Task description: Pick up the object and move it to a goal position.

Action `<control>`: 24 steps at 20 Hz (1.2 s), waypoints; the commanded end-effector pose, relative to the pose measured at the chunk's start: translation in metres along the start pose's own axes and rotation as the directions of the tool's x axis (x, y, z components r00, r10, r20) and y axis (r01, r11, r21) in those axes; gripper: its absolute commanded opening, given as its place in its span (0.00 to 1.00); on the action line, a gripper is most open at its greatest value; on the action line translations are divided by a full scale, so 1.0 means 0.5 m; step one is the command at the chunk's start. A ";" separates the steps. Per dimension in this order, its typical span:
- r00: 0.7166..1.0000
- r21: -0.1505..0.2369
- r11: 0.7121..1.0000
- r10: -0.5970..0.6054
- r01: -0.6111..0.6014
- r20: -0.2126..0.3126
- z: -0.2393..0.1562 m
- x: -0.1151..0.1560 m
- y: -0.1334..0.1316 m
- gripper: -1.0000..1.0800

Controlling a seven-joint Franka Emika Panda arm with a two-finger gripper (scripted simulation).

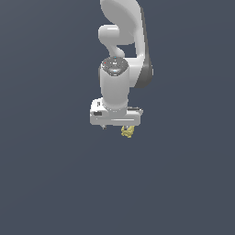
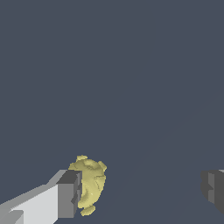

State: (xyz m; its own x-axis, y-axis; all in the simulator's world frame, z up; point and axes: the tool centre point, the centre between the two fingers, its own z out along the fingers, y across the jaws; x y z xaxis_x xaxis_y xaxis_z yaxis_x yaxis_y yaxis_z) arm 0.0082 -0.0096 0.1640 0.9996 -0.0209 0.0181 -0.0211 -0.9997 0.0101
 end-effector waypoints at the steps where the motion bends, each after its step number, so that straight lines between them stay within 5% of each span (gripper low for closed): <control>1: 1.000 0.000 1.000 0.000 0.000 0.000 0.000 0.000 0.000 0.96; 11: 1.000 -0.027 1.000 0.001 -0.002 -0.026 -0.001 0.018 0.045 0.96; 24: 0.999 -0.019 0.999 0.045 -0.046 -0.020 0.019 0.001 0.017 0.96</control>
State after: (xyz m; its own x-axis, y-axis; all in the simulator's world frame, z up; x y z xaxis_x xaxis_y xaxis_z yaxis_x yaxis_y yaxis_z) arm 0.0108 -0.0221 0.1577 0.9977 -0.0548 0.0404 -0.0560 -0.9980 0.0300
